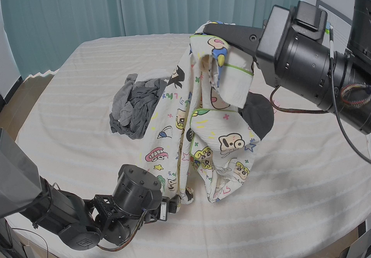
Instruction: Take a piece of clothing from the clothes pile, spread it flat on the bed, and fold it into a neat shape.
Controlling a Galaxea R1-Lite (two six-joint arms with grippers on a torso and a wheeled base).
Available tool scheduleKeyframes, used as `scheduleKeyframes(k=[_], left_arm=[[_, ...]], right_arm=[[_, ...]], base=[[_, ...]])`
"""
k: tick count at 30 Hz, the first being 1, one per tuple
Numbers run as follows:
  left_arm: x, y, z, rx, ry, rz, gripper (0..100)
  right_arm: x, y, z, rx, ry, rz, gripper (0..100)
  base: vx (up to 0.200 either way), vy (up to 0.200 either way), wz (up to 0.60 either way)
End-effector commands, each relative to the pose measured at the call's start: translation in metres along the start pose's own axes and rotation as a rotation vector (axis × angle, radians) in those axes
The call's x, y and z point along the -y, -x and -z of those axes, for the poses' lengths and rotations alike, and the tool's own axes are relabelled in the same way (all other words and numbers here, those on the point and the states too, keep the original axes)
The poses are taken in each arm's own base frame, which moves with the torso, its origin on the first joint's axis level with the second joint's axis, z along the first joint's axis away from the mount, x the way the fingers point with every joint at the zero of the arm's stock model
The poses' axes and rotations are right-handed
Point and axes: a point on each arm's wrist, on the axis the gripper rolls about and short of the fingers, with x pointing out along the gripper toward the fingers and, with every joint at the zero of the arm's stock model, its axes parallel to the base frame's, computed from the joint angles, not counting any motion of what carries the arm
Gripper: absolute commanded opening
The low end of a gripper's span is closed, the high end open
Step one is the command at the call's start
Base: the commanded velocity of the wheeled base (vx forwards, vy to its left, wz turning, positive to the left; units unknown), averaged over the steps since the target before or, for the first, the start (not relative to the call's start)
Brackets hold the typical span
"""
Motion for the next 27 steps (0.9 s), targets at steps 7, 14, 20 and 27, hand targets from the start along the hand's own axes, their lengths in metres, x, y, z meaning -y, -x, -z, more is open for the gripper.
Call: scheduleKeyframes(k=[7, 14, 20, 27], left_arm=[[-0.006, 0.007, 0.001, 0.029, -0.035, -0.059, 100], [0.003, 0.004, -0.011, 0.066, 0.012, 0.083, 100], [0.009, -0.005, -0.01, 0.026, 0.009, 0.184, 100], [0.011, -0.024, -0.004, 0.019, -0.001, 0.091, 100]], right_arm=[[0.005, -0.002, 0.0, -0.001, 0.002, 0.014, 0], [0.004, -0.003, 0.0, -0.001, 0.002, 0.011, 0], [0.004, -0.004, 0.001, -0.002, 0.002, 0.012, 0], [0.005, -0.003, 0.002, -0.006, 0.002, 0.012, 0]], base=[[0.0, 0.0, 0.0], [0.0, 0.0, 0.0], [0.0, 0.0, 0.0], [0.0, 0.0, 0.0]])
